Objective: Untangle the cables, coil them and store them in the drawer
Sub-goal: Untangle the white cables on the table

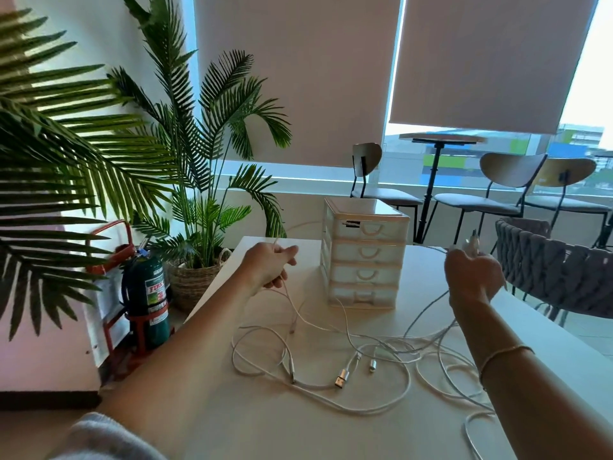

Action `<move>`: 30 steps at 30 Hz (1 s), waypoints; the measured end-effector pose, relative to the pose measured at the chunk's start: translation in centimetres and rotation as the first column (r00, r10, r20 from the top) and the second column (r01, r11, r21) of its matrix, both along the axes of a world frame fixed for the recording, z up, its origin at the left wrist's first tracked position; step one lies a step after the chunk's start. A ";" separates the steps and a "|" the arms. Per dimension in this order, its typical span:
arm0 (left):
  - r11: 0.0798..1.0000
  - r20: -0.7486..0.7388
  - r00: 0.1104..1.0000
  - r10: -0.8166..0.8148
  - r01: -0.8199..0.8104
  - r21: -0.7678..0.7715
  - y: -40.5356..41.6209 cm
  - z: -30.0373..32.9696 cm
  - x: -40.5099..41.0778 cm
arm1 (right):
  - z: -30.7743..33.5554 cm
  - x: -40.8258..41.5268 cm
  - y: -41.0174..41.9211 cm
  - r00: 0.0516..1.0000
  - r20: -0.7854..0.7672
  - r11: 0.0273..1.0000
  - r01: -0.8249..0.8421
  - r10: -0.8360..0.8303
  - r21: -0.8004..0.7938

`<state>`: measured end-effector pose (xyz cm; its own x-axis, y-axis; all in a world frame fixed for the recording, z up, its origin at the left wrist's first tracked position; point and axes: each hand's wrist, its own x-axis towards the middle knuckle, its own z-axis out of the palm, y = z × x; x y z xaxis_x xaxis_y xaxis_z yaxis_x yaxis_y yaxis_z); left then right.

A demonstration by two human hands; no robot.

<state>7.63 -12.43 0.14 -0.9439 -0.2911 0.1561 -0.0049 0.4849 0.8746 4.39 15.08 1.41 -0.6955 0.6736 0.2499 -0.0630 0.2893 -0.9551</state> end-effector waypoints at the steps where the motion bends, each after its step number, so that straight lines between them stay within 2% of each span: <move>1: 0.995 -0.003 1.000 -0.019 0.018 -0.101 0.5 0.4 0.1 | 0.4 0.1 -0.5 0.999 -0.049 0.999 -0.002 0.005 0.047; 3: 0.958 -0.005 0.997 -0.077 0.073 -0.278 2.0 1.1 0.4 | 1.5 0.6 -1.7 0.984 -0.150 0.977 -0.068 0.100 0.201; 5: 0.910 -0.008 0.990 -0.140 0.125 -0.394 3.6 1.6 0.5 | 2.3 1.4 -3.4 0.939 -0.180 0.902 -0.209 0.293 0.377; 8: 0.847 -0.022 0.974 -0.225 0.184 -0.499 5.9 2.2 0.8 | 2.4 2.6 -6.3 0.792 -0.088 0.705 -0.479 0.604 0.523; 10: 0.802 -0.033 0.962 -0.272 0.207 -0.560 6.8 2.5 1.0 | 2.0 3.0 -7.6 0.721 0.013 0.593 -0.581 0.693 0.557; 12: 0.776 -0.012 0.957 -0.290 0.228 -0.588 7.3 2.9 1.2 | 1.4 3.1 -7.9 0.697 0.080 0.536 -0.615 0.712 0.579; 14: 0.759 -0.012 0.952 -0.305 0.236 -0.606 7.2 2.9 1.4 | 1.1 3.0 -7.7 0.721 0.112 0.539 -0.602 0.683 0.589; 17: 0.809 -0.089 0.941 -0.326 0.230 -0.541 6.4 2.4 1.4 | 0.5 2.5 -7.1 0.785 0.191 0.538 -0.557 0.589 0.633; 19: 0.825 -0.082 0.947 -0.312 0.227 -0.518 5.9 2.0 1.3 | 0.1 2.5 -6.6 0.802 0.196 0.560 -0.547 0.564 0.623; 27: 0.914 0.030 0.992 -0.126 0.127 -0.386 2.0 -0.8 0.0 | 0.6 1.8 -3.3 0.919 0.016 0.808 -0.355 0.394 0.470; 30: 0.941 0.065 0.997 -0.039 0.058 -0.333 0.7 -1.7 -0.2 | 0.5 1.1 -2.0 0.961 -0.028 0.886 -0.243 0.275 0.394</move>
